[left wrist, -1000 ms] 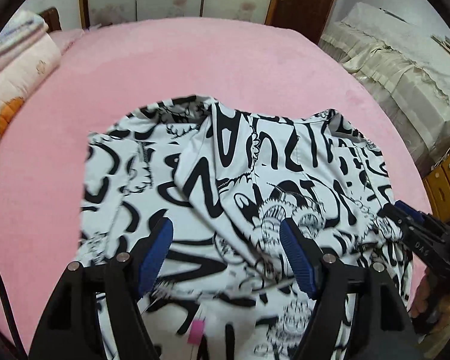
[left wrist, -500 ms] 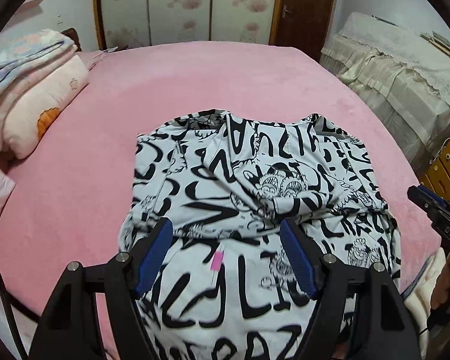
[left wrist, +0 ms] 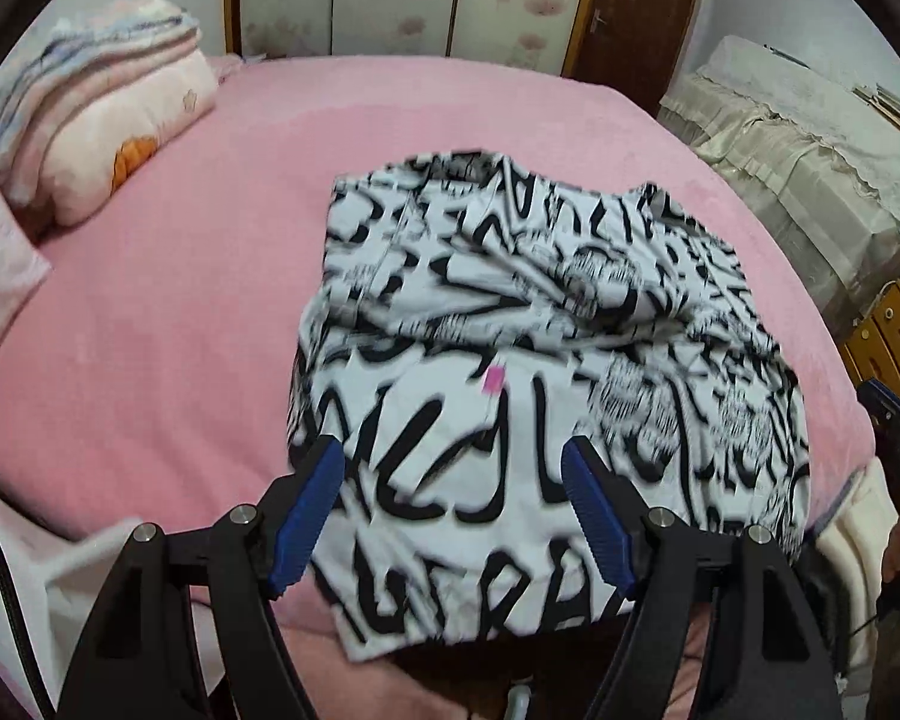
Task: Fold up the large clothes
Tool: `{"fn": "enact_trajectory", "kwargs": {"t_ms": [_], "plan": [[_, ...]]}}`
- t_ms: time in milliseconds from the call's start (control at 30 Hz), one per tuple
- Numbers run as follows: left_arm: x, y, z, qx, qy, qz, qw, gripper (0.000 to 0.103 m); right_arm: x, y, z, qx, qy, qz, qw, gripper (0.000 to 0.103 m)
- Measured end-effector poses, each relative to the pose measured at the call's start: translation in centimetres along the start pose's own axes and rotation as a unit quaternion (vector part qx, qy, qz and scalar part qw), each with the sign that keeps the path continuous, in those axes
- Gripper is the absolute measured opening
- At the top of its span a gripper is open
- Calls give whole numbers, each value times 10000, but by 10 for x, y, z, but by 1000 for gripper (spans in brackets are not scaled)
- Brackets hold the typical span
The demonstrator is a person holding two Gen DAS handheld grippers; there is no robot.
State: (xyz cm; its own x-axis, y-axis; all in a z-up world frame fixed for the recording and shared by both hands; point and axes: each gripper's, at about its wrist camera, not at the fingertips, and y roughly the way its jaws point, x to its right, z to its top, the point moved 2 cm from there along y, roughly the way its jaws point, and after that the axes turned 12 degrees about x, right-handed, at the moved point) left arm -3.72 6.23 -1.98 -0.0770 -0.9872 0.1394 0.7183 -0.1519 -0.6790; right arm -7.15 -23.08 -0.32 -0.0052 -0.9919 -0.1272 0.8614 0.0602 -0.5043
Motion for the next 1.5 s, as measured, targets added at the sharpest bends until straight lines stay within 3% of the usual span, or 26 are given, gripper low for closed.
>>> {"fn": "enact_trajectory", "kwargs": {"t_ms": [200, 500, 667, 1033, 1167, 1300, 1367, 1433, 1500], "plan": [[-34, 12, -41, -451, -311, 38, 9985, 74, 23, -6, -35, -288, -162, -106, 9994, 69], [-60, 56, -98, -1400, -572, -189, 9883, 74, 82, 9, -105, -1189, 183, -342, 9921, 69], [-70, 72, -118, -1702, -825, -313, 9814, 74, 96, 15, -132, -1545, 672, 58, 9857, 69], [-81, 93, -141, -1997, -1258, -494, 9705, 74, 86, 37, -170, -2153, 825, 509, 9717, 69], [-82, 97, -143, -2061, -1371, -536, 9674, 73, 87, 41, -175, -2214, 1023, 694, 9673, 54], [-78, 98, -143, -2115, -1290, -477, 9677, 58, 86, 42, -172, -2173, 1022, 712, 9681, 31], [-69, 97, -138, -2117, -1121, -459, 9698, 37, 81, 40, -169, -2152, 885, 680, 9702, 27], [-59, 94, -132, -2094, -932, -440, 9724, 24, 76, 38, -165, -2112, 710, 660, 9726, 22], [-49, 91, -126, -2090, -726, -317, 9747, 20, 69, 34, -160, -2048, 480, 632, 9756, 18]]}}
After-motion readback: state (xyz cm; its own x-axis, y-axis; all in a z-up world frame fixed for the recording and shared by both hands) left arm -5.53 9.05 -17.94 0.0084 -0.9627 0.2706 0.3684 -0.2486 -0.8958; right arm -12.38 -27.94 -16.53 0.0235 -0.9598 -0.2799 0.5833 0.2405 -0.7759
